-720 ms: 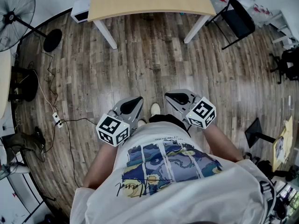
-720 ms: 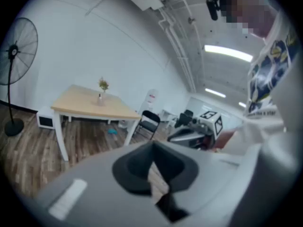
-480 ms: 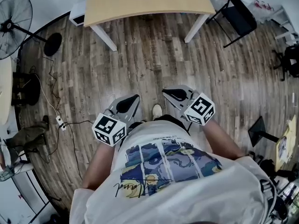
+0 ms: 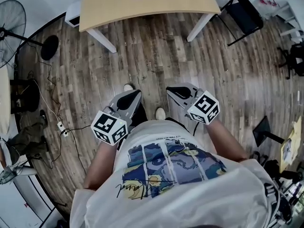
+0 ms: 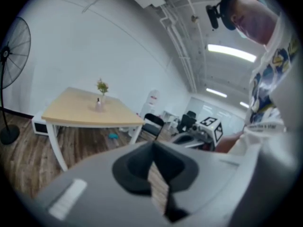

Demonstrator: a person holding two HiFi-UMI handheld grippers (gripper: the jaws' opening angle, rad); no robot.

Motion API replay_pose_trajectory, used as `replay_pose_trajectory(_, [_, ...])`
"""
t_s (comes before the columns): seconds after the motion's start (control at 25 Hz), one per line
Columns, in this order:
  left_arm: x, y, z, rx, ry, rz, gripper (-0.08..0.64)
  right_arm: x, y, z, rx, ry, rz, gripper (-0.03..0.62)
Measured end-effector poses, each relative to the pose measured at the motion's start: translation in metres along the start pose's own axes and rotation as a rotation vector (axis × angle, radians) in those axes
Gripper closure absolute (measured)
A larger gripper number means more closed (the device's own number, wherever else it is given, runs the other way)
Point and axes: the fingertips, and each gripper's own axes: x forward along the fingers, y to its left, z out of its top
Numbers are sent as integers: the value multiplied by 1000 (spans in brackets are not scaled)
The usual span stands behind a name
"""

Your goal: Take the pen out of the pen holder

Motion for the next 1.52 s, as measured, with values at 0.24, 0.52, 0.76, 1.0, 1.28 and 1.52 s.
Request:
replay_pose_trajectory(0.24, [29,73,33,7,-2,-61,552,39,-54,23,78,8,-95,584])
replay_pose_trajectory(0.52, [45,168,94,63,11,-132,551,105,-119,88,102,-19,-213,551])
replay_pose_trajectory(0.76, [49,244,114,85,36,-163,549,163,-168,129,92,-41,-287,540])
replay_pose_trajectory(1.0, [68,277,132,50,21,-148,549,176,-218,150,81,-32,-303,546])
replay_pose_trajectory(1.28, [116,321,169,11,2,-65,549,189,-337,183,36,-27,-259,551])
replay_pose_trajectory(1.52, [164,351,224,-4,-41,35,549,211,-445,217,-13,18,-166,551])
